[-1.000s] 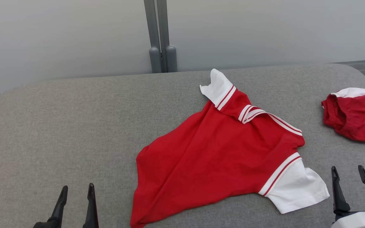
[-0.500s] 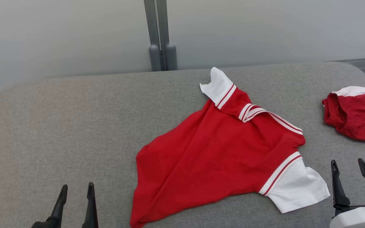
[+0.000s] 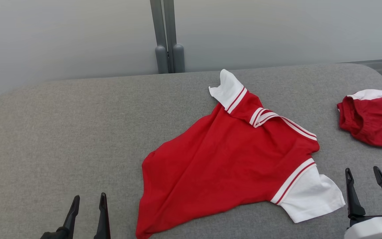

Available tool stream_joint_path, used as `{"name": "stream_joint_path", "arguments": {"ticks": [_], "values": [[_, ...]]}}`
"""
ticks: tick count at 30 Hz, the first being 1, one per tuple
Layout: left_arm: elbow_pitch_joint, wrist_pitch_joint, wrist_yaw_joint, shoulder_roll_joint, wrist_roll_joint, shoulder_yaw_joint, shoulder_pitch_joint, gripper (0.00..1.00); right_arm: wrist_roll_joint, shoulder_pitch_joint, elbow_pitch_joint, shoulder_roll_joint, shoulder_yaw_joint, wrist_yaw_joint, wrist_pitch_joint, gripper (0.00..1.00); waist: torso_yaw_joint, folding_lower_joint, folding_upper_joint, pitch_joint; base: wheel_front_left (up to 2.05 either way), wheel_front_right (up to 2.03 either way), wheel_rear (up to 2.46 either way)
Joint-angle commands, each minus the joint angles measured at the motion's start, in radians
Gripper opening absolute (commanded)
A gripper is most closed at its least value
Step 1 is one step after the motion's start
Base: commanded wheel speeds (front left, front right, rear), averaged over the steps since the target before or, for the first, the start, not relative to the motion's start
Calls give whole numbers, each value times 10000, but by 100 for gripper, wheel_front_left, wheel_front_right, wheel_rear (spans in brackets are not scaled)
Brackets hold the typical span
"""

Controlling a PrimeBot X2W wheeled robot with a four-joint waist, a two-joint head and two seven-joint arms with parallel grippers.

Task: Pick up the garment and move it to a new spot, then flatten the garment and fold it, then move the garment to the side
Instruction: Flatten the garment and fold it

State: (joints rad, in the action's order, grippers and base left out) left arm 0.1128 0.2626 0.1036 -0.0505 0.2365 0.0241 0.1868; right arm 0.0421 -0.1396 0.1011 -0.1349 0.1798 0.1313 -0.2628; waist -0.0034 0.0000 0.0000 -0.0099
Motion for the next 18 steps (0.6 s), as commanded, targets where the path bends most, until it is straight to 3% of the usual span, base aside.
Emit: {"name": "stream_joint_path", "arguments": {"ticks": [1, 12, 18], "values": [[17, 27, -104, -8, 73, 64, -155, 100, 36, 36, 4, 21, 6, -12, -23, 100, 2, 0, 0, -1, 0, 0, 0], [59, 27, -376, -8, 160, 487, -103, 100, 45, 95, -41, -16, -109, -12, -23, 100, 28, 0, 0, 69, 0, 0, 0], [669, 13, -170, -8, -232, 1303, 293, 100, 447, 78, 726, -719, -869, -14, -23, 100, -46, 0, 0, 95, 0, 0, 0]]}}
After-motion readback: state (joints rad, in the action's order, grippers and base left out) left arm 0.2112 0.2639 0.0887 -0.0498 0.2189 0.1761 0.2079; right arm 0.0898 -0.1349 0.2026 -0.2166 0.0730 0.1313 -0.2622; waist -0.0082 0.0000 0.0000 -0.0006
